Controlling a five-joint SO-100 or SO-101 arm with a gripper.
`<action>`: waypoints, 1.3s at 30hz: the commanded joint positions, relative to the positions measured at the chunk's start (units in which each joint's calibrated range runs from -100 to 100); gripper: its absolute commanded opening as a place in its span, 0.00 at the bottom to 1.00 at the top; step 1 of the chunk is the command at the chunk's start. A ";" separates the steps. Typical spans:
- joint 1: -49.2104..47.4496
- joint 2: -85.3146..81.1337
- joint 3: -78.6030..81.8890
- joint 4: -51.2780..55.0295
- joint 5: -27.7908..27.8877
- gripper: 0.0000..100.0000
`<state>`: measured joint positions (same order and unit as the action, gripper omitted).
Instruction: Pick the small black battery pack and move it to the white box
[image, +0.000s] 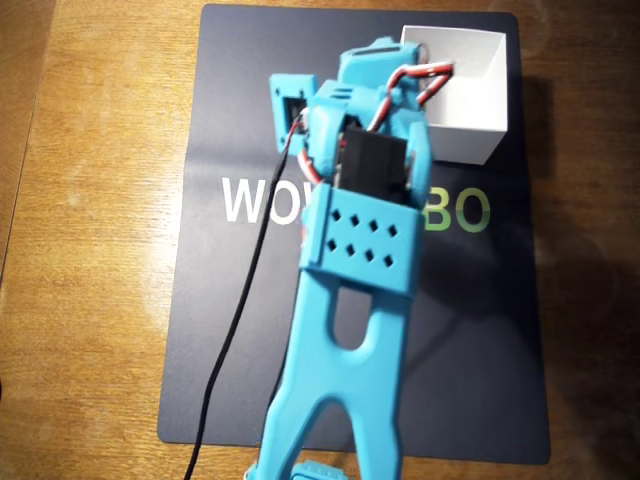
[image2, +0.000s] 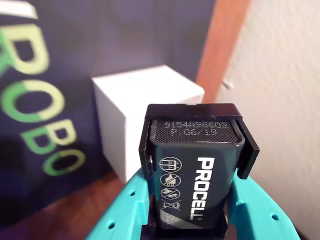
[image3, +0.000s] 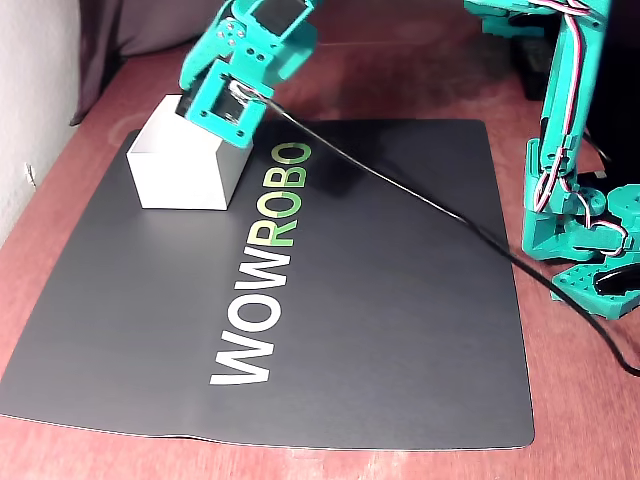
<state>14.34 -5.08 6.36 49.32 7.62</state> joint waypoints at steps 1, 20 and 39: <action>4.84 3.11 -8.68 -4.10 0.23 0.04; 16.81 23.63 -21.47 -19.44 3.82 0.05; 17.51 29.85 -20.56 -19.00 7.24 0.05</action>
<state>31.03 25.59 -10.91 31.36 14.56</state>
